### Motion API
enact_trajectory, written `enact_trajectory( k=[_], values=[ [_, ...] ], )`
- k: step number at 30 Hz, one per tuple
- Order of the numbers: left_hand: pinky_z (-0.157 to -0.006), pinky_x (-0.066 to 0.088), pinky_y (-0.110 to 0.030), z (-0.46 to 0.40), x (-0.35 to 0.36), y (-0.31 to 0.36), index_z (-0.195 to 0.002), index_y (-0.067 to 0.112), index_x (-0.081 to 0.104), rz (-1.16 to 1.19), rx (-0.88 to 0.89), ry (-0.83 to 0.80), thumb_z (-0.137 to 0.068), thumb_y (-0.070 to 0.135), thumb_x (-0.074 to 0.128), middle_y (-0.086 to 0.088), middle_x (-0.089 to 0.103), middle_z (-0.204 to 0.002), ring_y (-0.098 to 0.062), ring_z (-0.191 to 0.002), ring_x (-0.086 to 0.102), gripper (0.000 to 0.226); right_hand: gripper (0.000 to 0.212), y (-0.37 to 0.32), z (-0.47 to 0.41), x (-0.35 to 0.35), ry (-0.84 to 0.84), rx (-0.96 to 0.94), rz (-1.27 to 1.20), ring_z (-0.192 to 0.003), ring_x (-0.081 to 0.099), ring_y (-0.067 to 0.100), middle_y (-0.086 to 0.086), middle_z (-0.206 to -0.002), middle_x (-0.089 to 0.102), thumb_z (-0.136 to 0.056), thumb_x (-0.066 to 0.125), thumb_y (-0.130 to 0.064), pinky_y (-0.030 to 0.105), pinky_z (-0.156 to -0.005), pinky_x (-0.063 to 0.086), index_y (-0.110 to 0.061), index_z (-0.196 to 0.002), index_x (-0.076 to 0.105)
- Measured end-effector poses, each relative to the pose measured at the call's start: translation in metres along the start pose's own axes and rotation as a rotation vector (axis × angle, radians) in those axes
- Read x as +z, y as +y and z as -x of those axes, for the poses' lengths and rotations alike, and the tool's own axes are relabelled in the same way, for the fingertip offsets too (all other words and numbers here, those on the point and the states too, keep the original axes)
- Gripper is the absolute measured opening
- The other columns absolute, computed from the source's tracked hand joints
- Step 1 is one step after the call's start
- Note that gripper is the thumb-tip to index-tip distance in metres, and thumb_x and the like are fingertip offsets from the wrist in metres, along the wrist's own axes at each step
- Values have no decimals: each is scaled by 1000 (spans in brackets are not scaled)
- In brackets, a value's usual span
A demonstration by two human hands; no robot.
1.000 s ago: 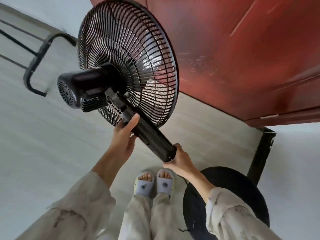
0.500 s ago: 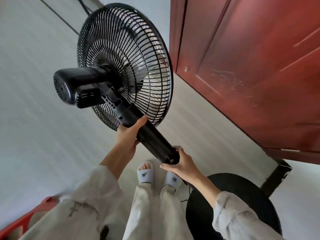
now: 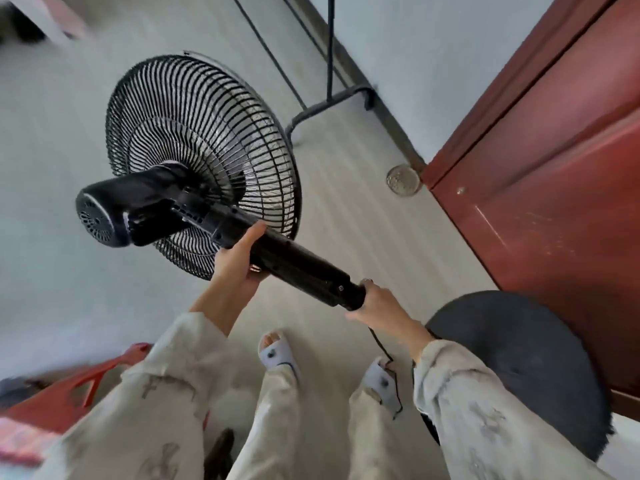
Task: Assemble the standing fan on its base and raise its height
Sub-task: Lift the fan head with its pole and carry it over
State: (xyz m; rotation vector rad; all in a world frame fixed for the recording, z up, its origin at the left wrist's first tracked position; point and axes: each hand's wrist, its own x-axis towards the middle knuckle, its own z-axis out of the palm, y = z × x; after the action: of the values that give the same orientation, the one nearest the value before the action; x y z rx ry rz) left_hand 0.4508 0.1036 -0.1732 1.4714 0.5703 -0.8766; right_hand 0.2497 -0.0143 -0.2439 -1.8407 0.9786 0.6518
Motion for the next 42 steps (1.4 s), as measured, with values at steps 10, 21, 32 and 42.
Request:
enact_trajectory(
  k=[10,21,32,42],
  values=[
    [-59,53,-41,-35,-156,127,-124,10,49,267,-178,99,-68,34,77,-13,59,-119,-28,-99,59,67,35,-208,-2,12,-8,-144,396,-66,55,20,-3,-74,56,-65,64,-42,26,-47,33,-23,-87,44],
    [-64,52,-45,-78,-267,259,-114,13,55,512,-192,142,-70,34,76,-10,60,-115,-27,-99,57,53,57,-416,-61,27,-63,-306,594,-62,52,17,-6,-67,51,-50,53,-63,26,-47,32,-18,-85,46],
    [-66,51,-45,-192,-330,453,-93,13,55,559,-118,172,-73,32,75,-6,61,-100,-22,-95,56,34,41,-642,-189,25,-152,-351,704,-73,56,22,2,-84,57,-61,68,-36,27,-50,37,-16,-89,45],
    [-62,51,-46,-324,-358,644,-92,11,55,525,-104,83,-70,33,77,-9,61,-102,-26,-95,56,38,40,-833,-311,-2,-150,-328,699,-66,54,18,-2,-77,54,-59,67,-35,27,-48,37,-15,-89,48]
  ],
)
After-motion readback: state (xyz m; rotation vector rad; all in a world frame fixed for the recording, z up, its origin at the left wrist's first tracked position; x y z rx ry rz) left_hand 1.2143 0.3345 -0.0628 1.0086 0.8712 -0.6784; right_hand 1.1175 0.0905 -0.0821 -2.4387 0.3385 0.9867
